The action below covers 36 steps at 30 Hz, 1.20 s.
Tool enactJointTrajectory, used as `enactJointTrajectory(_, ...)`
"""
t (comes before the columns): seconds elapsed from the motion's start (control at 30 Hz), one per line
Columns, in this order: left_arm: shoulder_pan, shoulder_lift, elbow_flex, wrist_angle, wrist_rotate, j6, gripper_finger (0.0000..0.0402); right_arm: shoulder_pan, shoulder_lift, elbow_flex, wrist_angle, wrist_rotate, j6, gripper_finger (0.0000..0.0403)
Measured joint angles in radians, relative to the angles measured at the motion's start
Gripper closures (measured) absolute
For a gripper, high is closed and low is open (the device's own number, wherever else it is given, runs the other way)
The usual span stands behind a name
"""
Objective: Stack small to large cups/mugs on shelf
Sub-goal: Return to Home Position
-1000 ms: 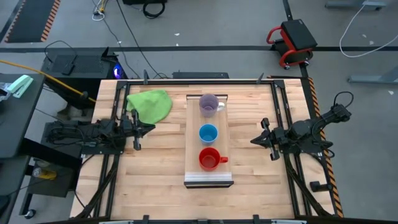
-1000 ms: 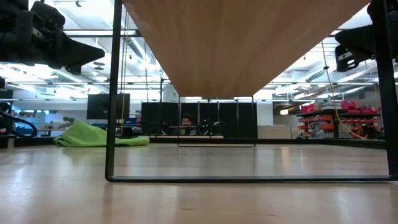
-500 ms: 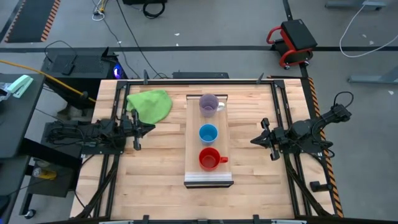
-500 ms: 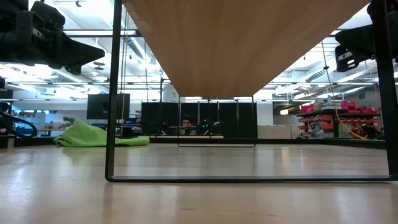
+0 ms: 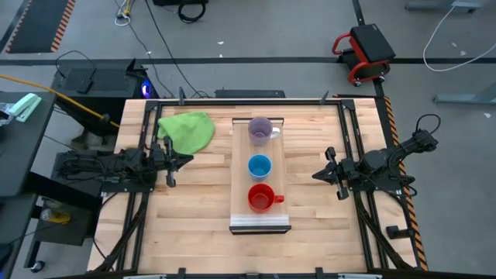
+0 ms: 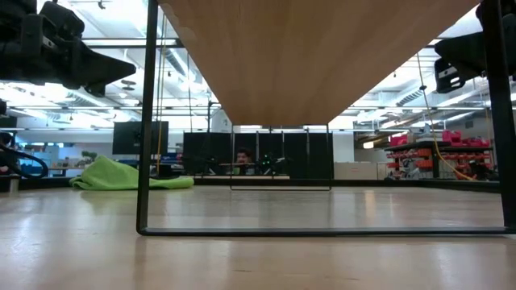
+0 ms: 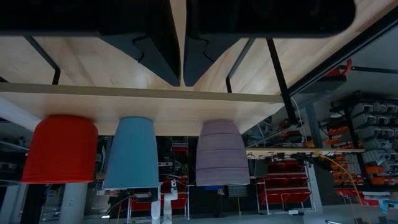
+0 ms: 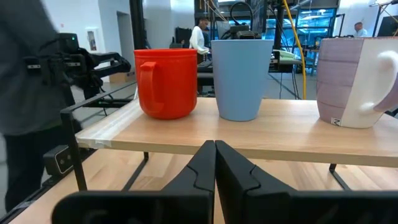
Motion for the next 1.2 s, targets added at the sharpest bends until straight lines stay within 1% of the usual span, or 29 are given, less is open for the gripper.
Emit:
enactJointTrajectory(0.2,0.000,0.000,0.000,0.000,0.000,0.000,0.0365,0.000,0.000,0.000,0.000,0.000,0.000,0.0387)
enactJointTrajectory(0.57,0.000,0.000,0.000,0.000,0.000,0.000,0.0378,0.000,0.000,0.000,0.000,0.000,0.000,0.0387)
enactJointTrajectory(0.9,0.000,0.000,0.000,0.000,0.000,0.000,0.0365,0.000,0.000,0.000,0.000,0.000,0.000,0.0387)
enactJointTrajectory(1.2,0.000,0.000,0.000,0.000,0.000,0.000,0.0378,0.000,0.000,0.000,0.000,0.000,0.000,0.0387)
